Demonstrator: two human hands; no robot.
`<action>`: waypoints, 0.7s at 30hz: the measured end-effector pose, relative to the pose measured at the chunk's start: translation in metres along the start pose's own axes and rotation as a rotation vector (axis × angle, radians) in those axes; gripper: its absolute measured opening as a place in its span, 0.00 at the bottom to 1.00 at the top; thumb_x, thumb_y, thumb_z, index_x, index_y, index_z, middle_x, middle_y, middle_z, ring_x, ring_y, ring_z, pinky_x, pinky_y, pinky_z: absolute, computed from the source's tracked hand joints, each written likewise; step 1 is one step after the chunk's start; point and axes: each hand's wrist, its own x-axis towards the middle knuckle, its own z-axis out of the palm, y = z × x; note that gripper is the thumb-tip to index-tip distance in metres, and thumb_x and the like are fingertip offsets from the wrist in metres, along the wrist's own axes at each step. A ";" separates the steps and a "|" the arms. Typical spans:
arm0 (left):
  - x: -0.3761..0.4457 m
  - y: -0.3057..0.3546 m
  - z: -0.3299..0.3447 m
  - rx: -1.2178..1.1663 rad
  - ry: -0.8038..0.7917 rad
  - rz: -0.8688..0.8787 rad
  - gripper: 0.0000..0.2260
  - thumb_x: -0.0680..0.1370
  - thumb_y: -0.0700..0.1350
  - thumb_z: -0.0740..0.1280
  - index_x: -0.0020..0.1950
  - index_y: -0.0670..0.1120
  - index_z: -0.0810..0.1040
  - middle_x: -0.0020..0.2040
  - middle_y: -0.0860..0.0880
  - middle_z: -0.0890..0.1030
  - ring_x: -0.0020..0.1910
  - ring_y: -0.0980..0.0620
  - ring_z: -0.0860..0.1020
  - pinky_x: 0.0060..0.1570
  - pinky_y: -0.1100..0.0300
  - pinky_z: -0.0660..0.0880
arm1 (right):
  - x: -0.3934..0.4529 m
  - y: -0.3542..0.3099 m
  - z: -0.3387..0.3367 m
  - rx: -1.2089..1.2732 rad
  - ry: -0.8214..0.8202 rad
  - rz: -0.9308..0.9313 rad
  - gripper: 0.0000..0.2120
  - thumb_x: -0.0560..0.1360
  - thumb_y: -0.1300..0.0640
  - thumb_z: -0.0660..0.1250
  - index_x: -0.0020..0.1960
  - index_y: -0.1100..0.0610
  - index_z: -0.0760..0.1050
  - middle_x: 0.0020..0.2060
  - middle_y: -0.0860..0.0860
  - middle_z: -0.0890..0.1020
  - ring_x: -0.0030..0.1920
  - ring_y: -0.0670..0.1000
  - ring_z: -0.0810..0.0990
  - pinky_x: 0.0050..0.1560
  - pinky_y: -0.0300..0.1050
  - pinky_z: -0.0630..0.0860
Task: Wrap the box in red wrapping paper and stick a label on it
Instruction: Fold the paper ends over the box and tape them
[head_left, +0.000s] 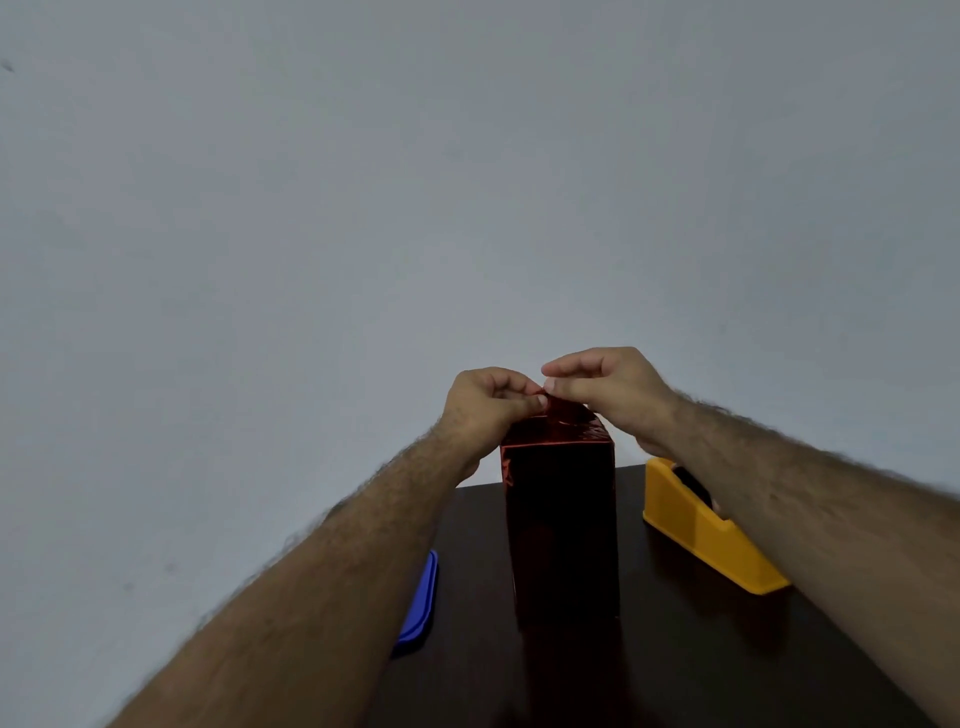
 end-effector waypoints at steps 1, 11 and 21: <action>-0.001 0.000 0.001 -0.001 0.012 -0.003 0.07 0.75 0.35 0.79 0.51 0.36 0.86 0.42 0.42 0.88 0.40 0.51 0.87 0.41 0.63 0.81 | -0.001 -0.001 -0.004 -0.015 -0.038 -0.001 0.14 0.72 0.62 0.81 0.57 0.55 0.87 0.49 0.50 0.89 0.52 0.44 0.88 0.50 0.35 0.82; -0.007 -0.002 0.005 0.008 0.038 0.041 0.08 0.71 0.33 0.82 0.47 0.38 0.87 0.43 0.38 0.88 0.44 0.41 0.88 0.48 0.51 0.85 | -0.007 -0.004 -0.008 -0.521 0.018 -0.200 0.14 0.73 0.68 0.76 0.47 0.49 0.89 0.40 0.42 0.88 0.45 0.42 0.87 0.54 0.46 0.85; -0.009 0.003 -0.016 0.275 -0.109 0.165 0.10 0.75 0.36 0.79 0.55 0.46 0.89 0.47 0.47 0.89 0.48 0.48 0.88 0.54 0.53 0.85 | -0.017 0.005 0.004 -0.500 0.121 -0.221 0.13 0.72 0.65 0.75 0.43 0.46 0.88 0.39 0.41 0.87 0.44 0.42 0.85 0.48 0.41 0.83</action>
